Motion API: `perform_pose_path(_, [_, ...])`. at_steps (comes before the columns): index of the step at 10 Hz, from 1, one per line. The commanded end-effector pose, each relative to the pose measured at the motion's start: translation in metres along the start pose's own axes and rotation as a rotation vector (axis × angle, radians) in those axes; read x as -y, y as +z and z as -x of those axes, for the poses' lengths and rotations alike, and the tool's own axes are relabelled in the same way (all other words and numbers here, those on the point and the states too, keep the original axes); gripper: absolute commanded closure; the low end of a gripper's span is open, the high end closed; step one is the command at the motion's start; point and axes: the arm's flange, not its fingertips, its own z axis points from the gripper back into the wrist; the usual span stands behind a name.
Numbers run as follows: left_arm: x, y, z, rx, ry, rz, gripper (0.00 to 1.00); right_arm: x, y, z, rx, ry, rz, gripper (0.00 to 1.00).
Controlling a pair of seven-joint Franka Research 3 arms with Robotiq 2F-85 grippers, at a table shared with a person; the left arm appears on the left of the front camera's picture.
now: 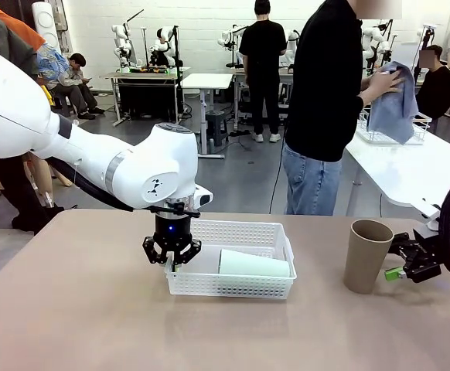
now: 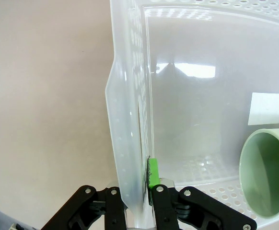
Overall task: Clean and organize the cups into the basket.
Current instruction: Pick up the Reusable plastic cup from the right side of the table and stack it inside the Organizing basket in the center of the table.
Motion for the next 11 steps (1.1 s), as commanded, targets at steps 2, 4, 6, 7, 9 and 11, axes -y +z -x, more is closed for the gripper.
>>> perform_pose_path(2, [0.0, 0.0, 0.001, -0.003, -0.003, -0.001, 1.0, 0.01, -0.013, -0.005, 0.02, -0.021, 0.019, 0.0])
perform_pose_path(4, [0.0, 0.0, 0.001, -0.003, -0.003, -0.001, 1.0, 0.009, -0.015, -0.006, 0.022, -0.016, 0.011, 0.0])
perform_pose_path(6, [0.0, 0.0, 0.001, -0.003, -0.003, -0.001, 1.0, 0.009, -0.019, -0.008, 0.021, -0.007, 0.005, 0.0])
perform_pose_path(7, [0.0, 0.0, 0.001, -0.003, -0.003, -0.001, 1.0, 0.008, -0.023, -0.011, 0.018, 0.002, 0.003, 0.0])
perform_pose_path(9, [0.0, 0.0, 0.001, -0.003, -0.003, -0.001, 1.0, 0.01, -0.029, -0.014, 0.02, 0.025, -0.008, 0.0])
perform_pose_path(11, [0.0, 0.0, 0.001, -0.003, -0.003, -0.001, 1.0, 0.009, -0.035, -0.016, 0.019, 0.045, -0.032, 0.0])
